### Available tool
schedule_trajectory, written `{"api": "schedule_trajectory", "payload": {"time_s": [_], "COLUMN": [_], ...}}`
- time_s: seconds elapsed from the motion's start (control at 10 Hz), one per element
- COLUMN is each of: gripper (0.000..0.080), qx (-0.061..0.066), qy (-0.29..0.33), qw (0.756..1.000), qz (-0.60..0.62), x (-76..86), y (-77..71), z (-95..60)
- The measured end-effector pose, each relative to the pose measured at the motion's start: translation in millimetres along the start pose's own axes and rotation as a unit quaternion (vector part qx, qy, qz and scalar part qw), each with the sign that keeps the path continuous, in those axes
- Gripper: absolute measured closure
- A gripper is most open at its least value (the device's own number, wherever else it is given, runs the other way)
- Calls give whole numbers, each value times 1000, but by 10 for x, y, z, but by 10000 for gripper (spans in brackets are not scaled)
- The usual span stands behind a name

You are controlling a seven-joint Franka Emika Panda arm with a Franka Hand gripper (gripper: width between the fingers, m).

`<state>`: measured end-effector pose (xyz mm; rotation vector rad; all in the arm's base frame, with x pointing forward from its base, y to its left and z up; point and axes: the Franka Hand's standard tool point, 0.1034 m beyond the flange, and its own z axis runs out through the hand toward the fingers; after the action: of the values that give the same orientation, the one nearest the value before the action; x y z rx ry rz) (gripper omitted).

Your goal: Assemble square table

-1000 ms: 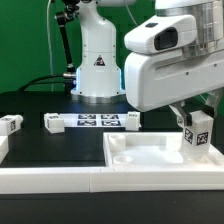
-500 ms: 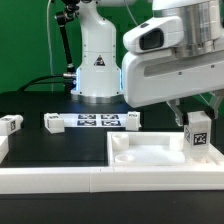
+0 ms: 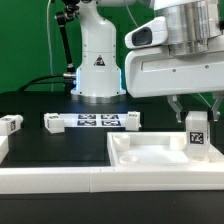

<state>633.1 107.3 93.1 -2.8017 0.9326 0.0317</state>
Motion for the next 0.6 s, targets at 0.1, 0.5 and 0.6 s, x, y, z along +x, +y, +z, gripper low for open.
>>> {"api": "schedule_trajectory", "payload": {"time_s": [0.1, 0.5, 0.6], "gripper": [508, 508, 508], "qx": [-2, -8, -8], "qy": [1, 9, 10], "qw": [999, 979, 970], "qz": [44, 206, 242], "x": [-3, -11, -15], "y": [-2, -7, -9], "z": [2, 4, 5]}}
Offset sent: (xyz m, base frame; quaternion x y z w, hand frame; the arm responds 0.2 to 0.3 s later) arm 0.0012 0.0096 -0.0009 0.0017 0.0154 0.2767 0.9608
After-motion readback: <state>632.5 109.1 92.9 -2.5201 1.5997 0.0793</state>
